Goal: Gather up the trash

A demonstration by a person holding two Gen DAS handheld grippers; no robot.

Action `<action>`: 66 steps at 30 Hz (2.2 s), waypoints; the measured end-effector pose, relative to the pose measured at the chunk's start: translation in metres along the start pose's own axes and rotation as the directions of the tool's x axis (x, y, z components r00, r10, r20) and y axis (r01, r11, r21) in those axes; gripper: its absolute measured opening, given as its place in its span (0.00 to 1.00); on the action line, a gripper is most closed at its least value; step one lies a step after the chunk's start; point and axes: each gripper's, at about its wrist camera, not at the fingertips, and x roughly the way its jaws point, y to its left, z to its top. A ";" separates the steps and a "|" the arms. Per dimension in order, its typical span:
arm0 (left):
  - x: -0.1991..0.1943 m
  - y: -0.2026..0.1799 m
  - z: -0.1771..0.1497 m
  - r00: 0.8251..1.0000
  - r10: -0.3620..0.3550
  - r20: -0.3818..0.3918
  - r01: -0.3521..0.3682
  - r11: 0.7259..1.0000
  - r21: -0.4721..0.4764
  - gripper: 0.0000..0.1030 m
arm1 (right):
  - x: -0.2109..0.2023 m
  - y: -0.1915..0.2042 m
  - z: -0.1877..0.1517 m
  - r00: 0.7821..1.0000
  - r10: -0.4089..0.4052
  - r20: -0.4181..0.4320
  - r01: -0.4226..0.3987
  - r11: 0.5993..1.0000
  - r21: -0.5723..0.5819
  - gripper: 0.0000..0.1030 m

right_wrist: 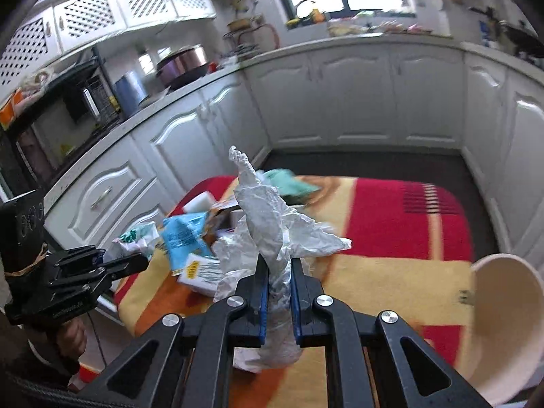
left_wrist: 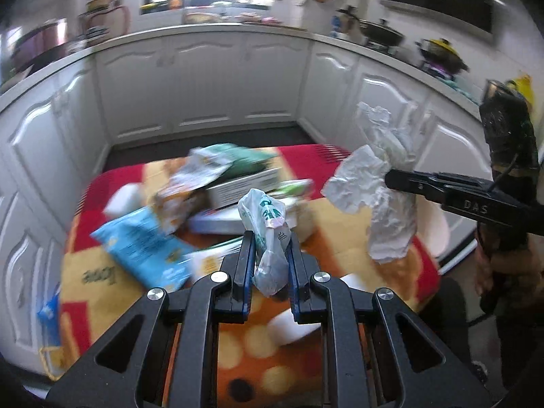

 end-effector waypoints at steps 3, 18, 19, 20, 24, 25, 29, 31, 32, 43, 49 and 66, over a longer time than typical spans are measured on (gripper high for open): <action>0.012 -0.035 0.011 0.999 -0.049 -0.011 0.049 0.998 0.043 0.14 | -0.025 -0.018 -0.003 0.997 -0.073 0.033 0.072 0.997 0.021 0.09; 0.115 -0.194 0.045 0.969 -0.205 -0.135 0.223 0.965 0.139 0.14 | -0.099 -0.173 -0.046 0.899 -0.439 -0.013 0.431 0.878 0.208 0.10; 0.124 -0.201 0.047 0.967 -0.212 -0.143 0.231 0.963 0.137 0.14 | -0.101 -0.182 -0.049 0.891 -0.453 -0.023 0.447 0.868 0.219 0.10; 0.133 -0.208 0.048 0.964 -0.218 -0.152 0.239 0.962 0.133 0.14 | -0.102 -0.190 -0.054 0.880 -0.474 -0.032 0.468 0.855 0.221 0.10; 0.165 -0.232 0.048 0.956 -0.225 -0.190 0.252 0.958 0.137 0.14 | -0.103 -0.219 -0.070 0.855 -0.514 -0.073 0.515 0.822 0.243 0.10; 0.171 -0.236 0.047 0.953 -0.227 -0.200 0.256 0.957 0.138 0.14 | -0.103 -0.223 -0.077 0.851 -0.520 -0.080 0.522 0.817 0.245 0.10; 0.193 -0.253 0.044 0.946 -0.236 -0.222 0.271 0.952 0.141 0.15 | -0.094 -0.245 -0.088 0.838 -0.533 -0.114 0.543 0.795 0.271 0.10; 0.202 -0.259 0.041 0.943 -0.241 -0.232 0.278 0.950 0.142 0.15 | -0.092 -0.255 -0.095 0.824 -0.551 -0.131 0.563 0.773 0.291 0.10; 0.208 -0.263 0.040 0.940 -0.238 -0.243 0.279 0.949 0.149 0.16 | -0.091 -0.262 -0.097 0.821 -0.553 -0.143 0.568 0.764 0.306 0.11; 0.224 -0.261 0.036 0.933 -0.244 -0.263 0.281 0.954 0.110 0.55 | -0.089 -0.271 -0.110 0.822 -0.547 -0.160 0.566 0.751 0.341 0.38; 0.213 -0.255 0.035 0.940 -0.231 -0.250 0.263 0.959 0.102 0.56 | -0.084 -0.258 -0.111 0.833 -0.532 -0.155 0.551 0.768 0.327 0.45; 0.153 -0.212 0.034 0.994 -0.051 -0.096 0.063 0.991 0.121 0.56 | -0.082 -0.202 -0.091 0.848 -0.523 -0.089 0.525 0.804 0.279 0.59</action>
